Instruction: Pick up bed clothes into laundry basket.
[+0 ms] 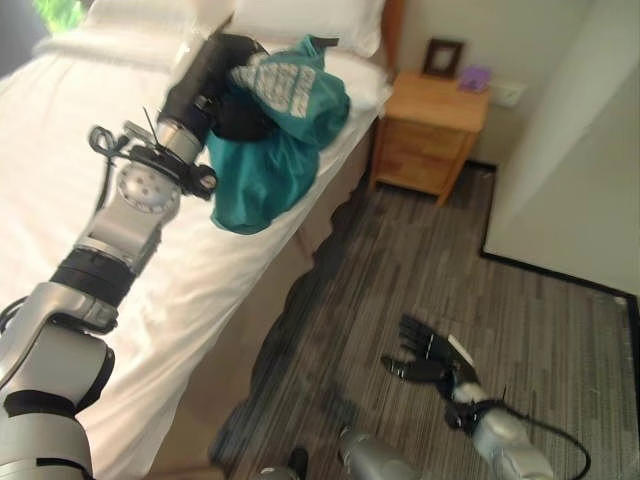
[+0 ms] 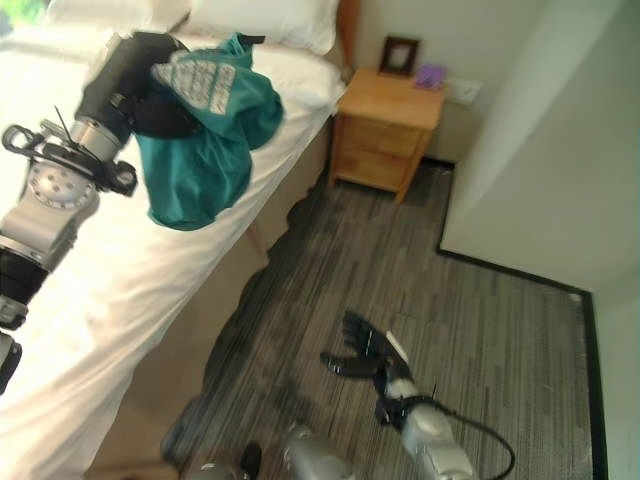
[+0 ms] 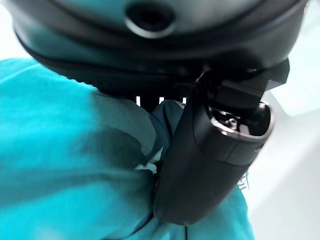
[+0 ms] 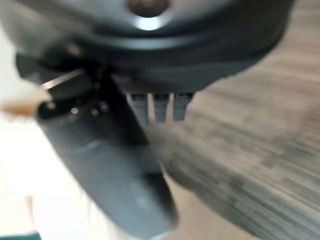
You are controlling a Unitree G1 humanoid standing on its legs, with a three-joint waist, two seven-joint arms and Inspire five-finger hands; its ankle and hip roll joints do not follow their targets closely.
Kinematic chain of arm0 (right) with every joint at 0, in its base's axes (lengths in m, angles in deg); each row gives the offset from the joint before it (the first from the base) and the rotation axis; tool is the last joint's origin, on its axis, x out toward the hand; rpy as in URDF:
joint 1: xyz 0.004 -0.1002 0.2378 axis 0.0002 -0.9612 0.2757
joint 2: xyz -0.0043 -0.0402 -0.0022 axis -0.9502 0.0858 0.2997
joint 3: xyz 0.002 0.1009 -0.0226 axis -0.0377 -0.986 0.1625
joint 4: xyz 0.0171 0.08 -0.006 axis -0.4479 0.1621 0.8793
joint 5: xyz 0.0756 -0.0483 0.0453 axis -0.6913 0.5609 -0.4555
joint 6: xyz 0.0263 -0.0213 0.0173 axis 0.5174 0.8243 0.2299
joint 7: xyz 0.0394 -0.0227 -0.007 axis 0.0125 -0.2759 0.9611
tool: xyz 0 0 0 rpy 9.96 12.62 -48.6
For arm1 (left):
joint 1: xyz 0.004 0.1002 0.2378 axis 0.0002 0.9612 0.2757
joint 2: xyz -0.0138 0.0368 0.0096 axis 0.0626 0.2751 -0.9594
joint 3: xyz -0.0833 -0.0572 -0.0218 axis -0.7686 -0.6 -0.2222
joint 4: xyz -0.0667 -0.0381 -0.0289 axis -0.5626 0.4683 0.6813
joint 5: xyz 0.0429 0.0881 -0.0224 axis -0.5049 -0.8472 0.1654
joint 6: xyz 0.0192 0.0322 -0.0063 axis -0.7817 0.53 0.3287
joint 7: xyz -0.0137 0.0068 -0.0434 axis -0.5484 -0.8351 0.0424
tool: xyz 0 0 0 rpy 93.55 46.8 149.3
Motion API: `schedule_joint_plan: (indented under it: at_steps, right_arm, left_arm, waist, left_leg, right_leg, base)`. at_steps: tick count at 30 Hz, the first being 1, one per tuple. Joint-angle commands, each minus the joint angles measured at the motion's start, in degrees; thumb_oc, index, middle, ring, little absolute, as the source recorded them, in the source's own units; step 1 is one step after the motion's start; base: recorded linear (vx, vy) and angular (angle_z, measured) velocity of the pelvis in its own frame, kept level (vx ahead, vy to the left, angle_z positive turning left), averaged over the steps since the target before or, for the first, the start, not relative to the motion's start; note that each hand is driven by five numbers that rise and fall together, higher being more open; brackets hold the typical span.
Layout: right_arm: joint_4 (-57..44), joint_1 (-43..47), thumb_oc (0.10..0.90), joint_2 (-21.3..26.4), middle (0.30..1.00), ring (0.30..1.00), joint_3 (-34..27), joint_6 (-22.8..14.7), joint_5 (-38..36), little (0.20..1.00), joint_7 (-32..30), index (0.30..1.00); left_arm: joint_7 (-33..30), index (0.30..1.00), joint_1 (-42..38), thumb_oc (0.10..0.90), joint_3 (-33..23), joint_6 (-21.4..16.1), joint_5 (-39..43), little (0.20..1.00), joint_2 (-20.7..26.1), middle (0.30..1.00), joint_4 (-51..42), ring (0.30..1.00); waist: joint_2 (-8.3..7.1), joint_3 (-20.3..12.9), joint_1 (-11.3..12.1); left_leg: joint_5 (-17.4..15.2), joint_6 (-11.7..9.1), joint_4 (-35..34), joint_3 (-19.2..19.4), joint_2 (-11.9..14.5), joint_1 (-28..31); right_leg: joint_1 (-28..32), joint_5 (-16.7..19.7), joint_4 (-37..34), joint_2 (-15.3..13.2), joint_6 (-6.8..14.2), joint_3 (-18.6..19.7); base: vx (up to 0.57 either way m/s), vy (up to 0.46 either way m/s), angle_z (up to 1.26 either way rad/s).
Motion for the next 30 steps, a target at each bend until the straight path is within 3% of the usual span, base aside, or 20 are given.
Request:
schedule_joint_plan:
  at_steps: [1, 2, 4, 5, 6, 7, 8, 9, 10, 11, 14, 16, 17, 20, 21, 24, 25, 26, 28, 30]
  right_arm:
    - [-5.1, -0.9, 0.8, 1.6, 0.9, 0.9, -1.8, -4.5, -0.7, 0.9, 0.9, 0.9]
    - [-4.9, -1.3, 0.8, 1.1, 0.9, 0.9, -2.3, -4.5, -0.6, 0.9, 0.3, 0.9]
    - [-6.2, -1.9, 0.8, 0.1, 0.9, 0.9, -2.9, -4.0, -0.8, 0.9, 0.6, 0.9]
    - [-6.8, -2.4, 0.8, -0.1, 0.9, 0.9, -2.9, -4.0, -0.3, 0.9, 1.2, 0.9]
    - [-8.0, -3.0, 0.8, 0.3, 0.9, 0.9, -1.8, -3.5, 1.7, 0.9, 2.7, 0.9]
    - [-8.0, -3.0, 0.8, 0.4, 0.9, 0.9, -1.7, -3.5, 1.7, 0.9, 2.7, 0.9]
    - [-8.2, -2.9, 0.8, 0.5, 0.9, 0.9, -1.6, -4.1, 2.3, 0.9, 3.2, 0.9]
    - [-8.2, -2.9, 0.8, 0.5, 0.9, 0.9, -1.5, -4.1, 2.3, 0.9, 3.2, 0.9]
    - [-7.8, -1.8, 0.8, 0.2, 0.9, 0.9, -1.9, -5.0, 2.6, 0.9, 2.5, 0.9]
    - [-7.8, -1.8, 0.8, 0.2, 0.9, 0.9, -1.8, -5.0, 2.6, 0.9, 2.5, 0.9]
    - [-7.8, 1.5, 0.8, -1.4, 0.9, 0.9, -2.5, -6.0, 4.3, 0.9, 0.9, 0.9]
    - [-8.7, 3.0, 0.8, -2.0, 0.9, 0.9, -3.4, -6.3, 5.6, 0.9, -0.4, 0.9]
    - [-10.9, 3.5, 0.8, -3.1, 0.9, 0.9, -5.3, -7.3, 6.2, 0.9, -0.9, 0.9]
    - [-12.4, 1.9, 0.8, -2.7, 0.9, 0.9, -6.3, -7.4, 6.0, 0.9, -0.6, 0.9]
    - [-12.0, 0.4, 0.8, -2.6, 0.9, 0.9, -7.6, -7.1, 6.3, 0.9, -0.7, 0.9]
    - [-11.6, -2.5, 0.8, -1.8, 0.9, 0.9, -9.9, -6.4, 6.5, 0.9, -0.8, 0.9]
    - [-12.1, -3.1, 0.8, -0.8, 0.9, 0.9, -10.3, -6.1, 6.9, 0.9, -0.4, 0.9]
    - [-12.4, -3.1, 0.8, 0.3, 0.9, 0.9, -10.7, -5.9, 7.5, 0.9, 0.0, 0.9]
    - [-11.3, -1.0, 0.8, 2.4, 0.9, 0.9, -10.6, -5.8, 7.3, 0.9, 0.3, 0.9]
    - [-11.4, -0.5, 0.8, 2.6, 0.9, 0.9, -11.2, -5.8, 5.9, 0.9, 0.9, 0.9]
  left_arm:
    - [-1.8, 0.3, -8.1, 0.4, -6.2, -5.8, 3.1, 0.3, 0.8, 0.3, 0.6, 0.3]
    - [-1.6, 0.3, -7.5, 0.4, -6.1, -5.7, 3.1, 0.3, 0.5, 0.3, -0.5, 0.3]
    - [-1.8, 0.3, -4.5, 0.4, -8.6, -5.4, 1.7, 0.3, 2.1, 0.3, -4.6, 0.3]
    - [-1.8, 0.3, -2.8, 0.4, -10.1, -5.2, 1.4, 0.3, 2.9, 0.3, -5.7, 0.3]
    - [-1.7, 0.3, 0.8, 0.4, -14.3, -4.6, 1.3, 0.3, 3.5, 0.3, -7.1, 0.3]
    - [-1.7, 0.3, 1.1, 0.4, -14.5, -4.6, 1.2, 0.3, 3.5, 0.3, -7.3, 0.3]
    - [-1.9, 0.3, 3.7, 0.4, -17.3, -4.7, 1.3, 0.3, 4.5, 0.3, -7.7, 0.3]
    - [-1.9, 0.3, 3.8, 0.4, -17.5, -4.6, 1.3, 0.3, 4.6, 0.3, -7.8, 0.3]
    - [-2.1, 0.3, 6.8, 0.4, -20.8, -5.3, 2.2, 0.3, 7.4, 0.3, -9.3, 0.3]
    - [-2.1, 0.3, 7.1, 0.4, -21.1, -5.3, 2.2, 0.3, 7.5, 0.3, -9.5, 0.3]
    - [-2.3, 0.3, 16.5, 0.4, -29.1, -6.0, 2.5, 0.3, 9.0, 0.3, -14.9, 0.3]
    - [-2.5, 0.3, 28.1, 0.4, -38.1, -6.0, 1.3, 0.3, 6.7, 0.3, -21.9, 0.3]
    - [-1.8, 0.3, 34.5, 0.4, -41.7, -6.2, 0.9, 0.3, 2.6, 0.3, -25.0, 0.3]
    - [-2.0, 0.3, 41.9, 0.4, -46.5, -5.6, -1.0, 0.3, -1.2, 0.3, -27.4, 0.3]
    - [-2.1, 0.3, 42.8, 0.4, -46.4, -5.5, -1.0, 0.3, -3.1, 0.3, -27.7, 0.3]
    - [-0.5, 0.3, 45.8, 0.4, -49.0, -5.1, 0.6, 0.3, -6.3, 0.3, -28.4, 0.3]
    - [-0.5, 0.3, 46.5, 0.4, -49.8, -4.8, 0.0, 0.3, -6.0, 0.3, -28.8, 0.3]
    - [-0.7, 0.3, 47.6, 0.4, -50.8, -5.0, -0.6, 0.3, -6.1, 0.3, -29.2, 0.3]
    - [-0.8, 0.3, 52.5, 0.4, -53.9, -4.7, -1.0, 0.3, -7.5, 0.3, -30.4, 0.3]
    - [-0.9, 0.3, 54.8, 0.4, -56.8, -5.2, -0.3, 0.3, -7.6, 0.3, -29.8, 0.3]
  waist:
    - [3.86, -2.2, -5.2]
    - [4.18, -0.8, -6.6]
    - [5.24, 1.8, -7.6]
    - [5.26, 2.2, -6.8]
    - [4.99, 2.0, -5.1]
    - [5.15, 1.9, -5.1]
    - [4.87, 0.8, -2.8]
    - [5.08, 0.7, -2.7]
    - [4.69, -0.9, 1.2]
    - [4.89, -0.9, 1.2]
    - [2.93, -2.9, 7.5]
    - [1.43, -3.8, 9.4]
    - [0.08, -3.8, 10.7]
    - [-0.33, -3.9, 10.8]
    - [-1.08, -3.4, 10.0]
    - [-2.27, -2.8, 10.9]
    - [-2.56, -1.6, 12.3]
    - [-2.57, -0.4, 14.1]
    - [-2.77, 0.2, 18.2]
    - [-3.13, 0.6, 18.3]
  left_leg:
    - [6.3, -7.4, -16.7, 2.0, 10.5, 4.1]
    - [5.5, -6.6, -17.1, 4.5, 10.4, 5.4]
    - [5.0, -5.8, -18.1, 8.5, 10.7, 7.4]
    - [4.4, -5.1, -17.8, 10.6, 10.1, 8.5]
    - [4.8, -3.2, -18.2, 17.7, 9.0, 8.9]
    - [5.0, -3.2, -18.2, 17.9, 9.1, 8.6]
    - [5.2, -1.8, -18.7, 24.0, 8.3, 8.0]
    - [5.5, -1.9, -18.7, 24.1, 8.5, 7.8]
    - [5.2, -1.0, -18.4, 32.0, 8.3, 6.4]
    - [5.3, -1.0, -18.3, 32.2, 8.6, 6.3]
    - [2.6, 0.6, -17.3, 43.4, 8.8, 5.1]
    - [1.1, 1.6, -16.6, 49.8, 8.7, 5.0]
    - [1.5, 1.3, -15.9, 53.6, 10.2, 4.1]
    - [2.7, -0.3, -13.7, 57.7, 14.0, 2.7]
    - [3.7, -1.0, -12.7, 57.6, 15.3, 1.3]
    - [7.7, -5.1, -5.3, 57.4, 21.4, -2.3]
    - [10.2, -8.1, -1.1, 52.7, 23.8, -4.1]
    - [13.1, -8.7, 0.2, 46.5, 23.8, -6.0]
    - [9.8, -9.5, 0.6, 21.6, 14.9, -7.3]
    - [8.2, -9.6, -0.8, 16.0, 13.6, -6.7]
  right_leg:
    - [7.2, 2.6, -4.2, -5.2, 2.4, -3.3]
    - [4.2, 6.9, 0.7, -5.5, 3.5, -6.3]
    - [-3.8, 9.3, 7.2, -6.0, 2.2, -15.3]
    - [-6.0, 8.4, 9.3, -8.8, 0.6, -22.7]
    - [-7.9, 5.5, 14.2, -11.6, -1.1, -36.9]
    - [-8.1, 5.8, 14.0, -11.5, -1.2, -36.8]
    - [-5.3, 1.8, 16.3, -13.6, -2.5, -46.1]
    - [-5.4, 2.3, 15.8, -13.4, -2.6, -46.1]
    - [0.6, -0.1, 15.8, -19.1, -3.4, -57.4]
    - [0.6, 0.2, 15.5, -18.8, -3.6, -57.3]
    - [10.1, 4.4, 13.5, -29.5, -0.8, -70.5]
    - [11.4, 7.9, 9.0, -30.8, 1.8, -71.6]
    - [10.7, 6.9, 4.4, -30.9, 2.1, -74.9]
    - [10.8, 5.7, -3.0, -29.0, 1.1, -73.9]
    - [11.0, 2.2, -6.9, -26.4, 0.6, -71.3]
    - [13.9, -1.6, -13.5, -21.8, -2.3, -68.4]
    - [14.9, -2.9, -13.9, -20.2, -3.8, -66.8]
    - [14.7, -2.6, -13.7, -19.7, -4.3, -66.4]
    - [13.3, -2.5, -12.1, -19.7, -4.0, -61.8]
    - [12.5, -1.6, -12.6, -19.3, -3.7, -58.8]
  base:
    - [0.13, 0.286, -1.7]
    - [0.13, 0.412, -1.59]
    - [0.07, 0.453, -1.19]
    - [-0.02, 0.647, -1.95]
    - [-0.05, 0.476, -2.31]
    - [-0.07, 0.531, -3.61]
    - [-0.01, 0.226, -2.77]
    - [-0.07, 0.378, -2.83]
    - [-0.08, 0.151, -1.88]
    - [-0.12, 0.168, -2.4]
    - [-0.16, 0.073, -2.68]
    - [-0.12, 0.075, -2.03]
    - [-0.06, -0.035, -2.94]
    - [-0.12, -0.227, -2.29]
    - [-0.12, -0.339, -1.12]
    - [-0.01, -0.312, -0.4]
    - [-0.04, -0.258, -0.72]
    - [-0.07, -0.123, -1.05]
    - [-0.02, -0.089, -1.55]
    - [0.0, -0.111, -1.95]
